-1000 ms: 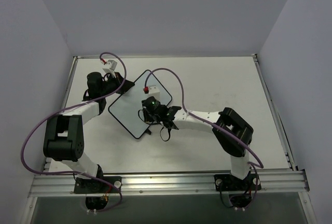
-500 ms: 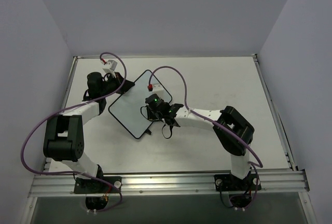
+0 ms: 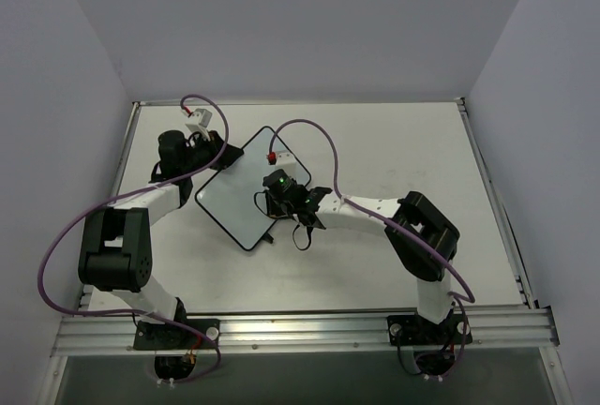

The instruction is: Erase the whiteboard

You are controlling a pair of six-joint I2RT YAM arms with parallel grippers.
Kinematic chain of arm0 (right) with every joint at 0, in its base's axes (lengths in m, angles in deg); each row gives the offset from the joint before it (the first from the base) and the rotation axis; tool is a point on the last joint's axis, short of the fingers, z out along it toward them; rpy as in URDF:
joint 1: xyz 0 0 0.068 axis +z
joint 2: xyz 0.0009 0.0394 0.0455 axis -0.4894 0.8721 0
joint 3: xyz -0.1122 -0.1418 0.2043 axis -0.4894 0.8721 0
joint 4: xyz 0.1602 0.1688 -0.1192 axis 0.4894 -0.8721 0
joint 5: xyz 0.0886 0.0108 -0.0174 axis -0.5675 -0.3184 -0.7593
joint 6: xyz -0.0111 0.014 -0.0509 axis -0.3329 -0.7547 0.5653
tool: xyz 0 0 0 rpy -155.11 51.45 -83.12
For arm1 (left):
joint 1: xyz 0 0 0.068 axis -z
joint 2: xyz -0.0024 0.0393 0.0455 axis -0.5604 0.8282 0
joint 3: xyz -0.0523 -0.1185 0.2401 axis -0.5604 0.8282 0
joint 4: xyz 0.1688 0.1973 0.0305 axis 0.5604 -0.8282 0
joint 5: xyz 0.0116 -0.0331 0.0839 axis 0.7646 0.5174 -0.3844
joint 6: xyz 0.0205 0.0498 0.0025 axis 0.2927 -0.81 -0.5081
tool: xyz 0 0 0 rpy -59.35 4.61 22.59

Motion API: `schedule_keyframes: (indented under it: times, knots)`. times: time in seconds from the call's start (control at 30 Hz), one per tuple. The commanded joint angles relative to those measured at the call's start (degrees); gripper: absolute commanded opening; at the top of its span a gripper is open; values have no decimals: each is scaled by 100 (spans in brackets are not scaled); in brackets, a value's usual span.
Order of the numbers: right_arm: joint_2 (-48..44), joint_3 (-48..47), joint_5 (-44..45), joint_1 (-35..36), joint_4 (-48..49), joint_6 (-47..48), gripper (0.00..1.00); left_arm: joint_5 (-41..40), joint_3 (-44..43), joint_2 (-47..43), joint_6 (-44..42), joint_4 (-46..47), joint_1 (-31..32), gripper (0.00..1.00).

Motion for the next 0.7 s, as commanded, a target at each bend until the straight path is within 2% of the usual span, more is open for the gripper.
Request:
schedule_keyframes:
  times: [0.0, 0.13, 0.3, 0.43, 0.47, 0.67]
  knots:
    - [83, -3, 187, -67, -264, -26, 0, 73, -81, -147, -44, -82, 122, 30]
    - [83, 5, 178, -67, -255, -26, 0, 55, -72, -165, -44, -74, 122, 38]
    - [74, 14, 169, -67, -229, -35, 0, -76, -19, -226, -36, -74, 105, 40]
    - [74, 32, 160, -67, -212, -44, 0, -243, 77, -358, 8, -30, 43, 46]
    - [74, 23, 152, -67, -220, -44, 0, -331, 95, -384, 17, -21, 17, 52]
    - [57, 41, 151, -67, -211, -44, 0, -726, 253, -595, 87, -12, -62, 58]
